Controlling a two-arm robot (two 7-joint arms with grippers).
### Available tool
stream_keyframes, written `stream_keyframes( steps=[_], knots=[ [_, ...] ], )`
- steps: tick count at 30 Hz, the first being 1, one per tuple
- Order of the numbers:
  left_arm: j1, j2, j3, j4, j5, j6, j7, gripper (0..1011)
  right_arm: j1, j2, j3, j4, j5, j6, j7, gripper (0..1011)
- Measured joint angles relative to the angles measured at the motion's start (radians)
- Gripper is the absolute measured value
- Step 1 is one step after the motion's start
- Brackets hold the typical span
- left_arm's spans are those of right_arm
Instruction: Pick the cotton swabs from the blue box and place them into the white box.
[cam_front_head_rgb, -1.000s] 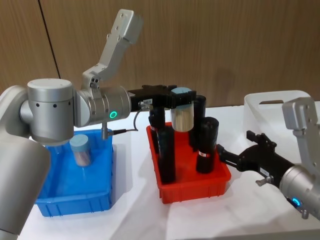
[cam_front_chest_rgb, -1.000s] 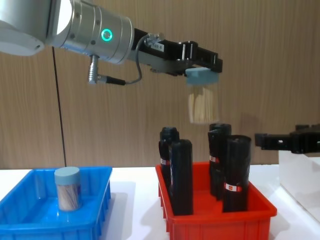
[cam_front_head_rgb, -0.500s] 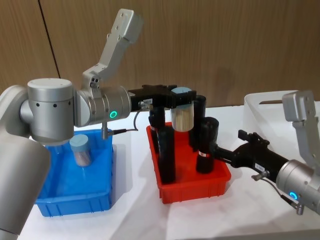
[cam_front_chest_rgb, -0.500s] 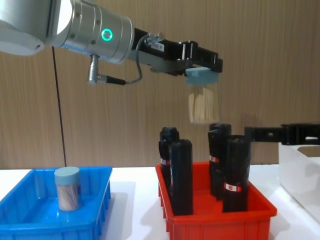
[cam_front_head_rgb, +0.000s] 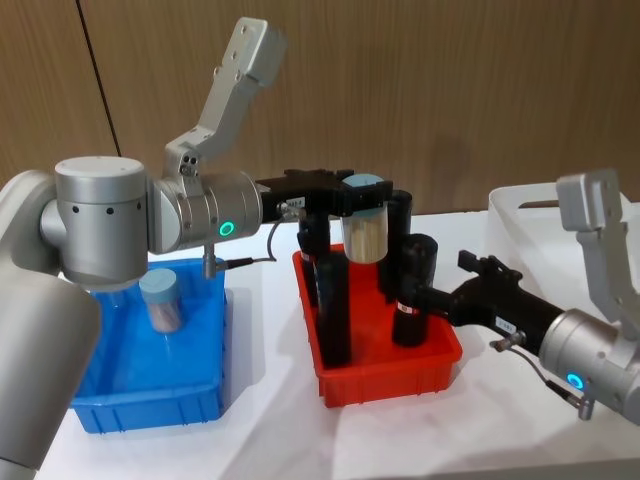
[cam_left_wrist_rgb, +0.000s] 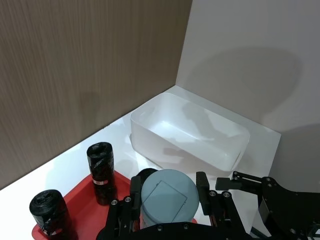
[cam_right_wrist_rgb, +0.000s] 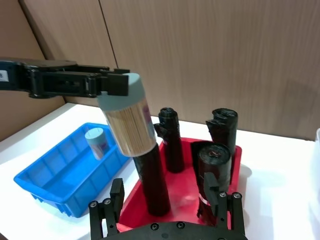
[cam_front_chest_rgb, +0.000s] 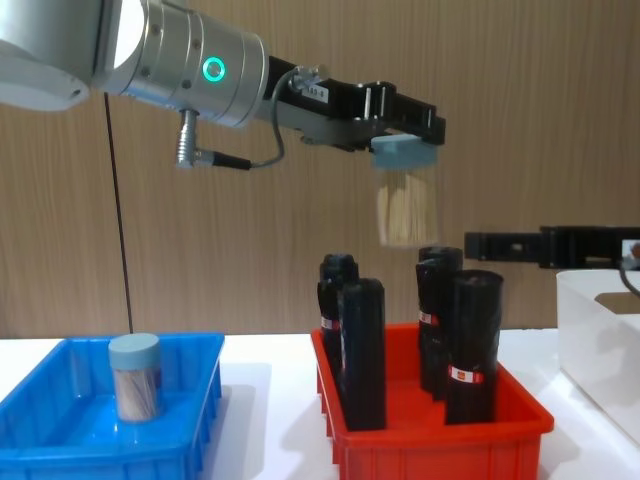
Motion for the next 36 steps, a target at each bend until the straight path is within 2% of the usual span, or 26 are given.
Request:
stream_keyframes(
  steps=[15,36],
  knots=[
    [0.0,0.0,0.0,0.0,0.0,0.0,0.0,669,0.055,-0.035,-0.024,0.04,-0.02,0.001,0.027,1001],
    [0.0,0.0,0.0,0.0,0.0,0.0,0.0,669,0.173,-0.101,-0.053,0.178,-0.067,-0.011,0.05,1001]
  ],
)
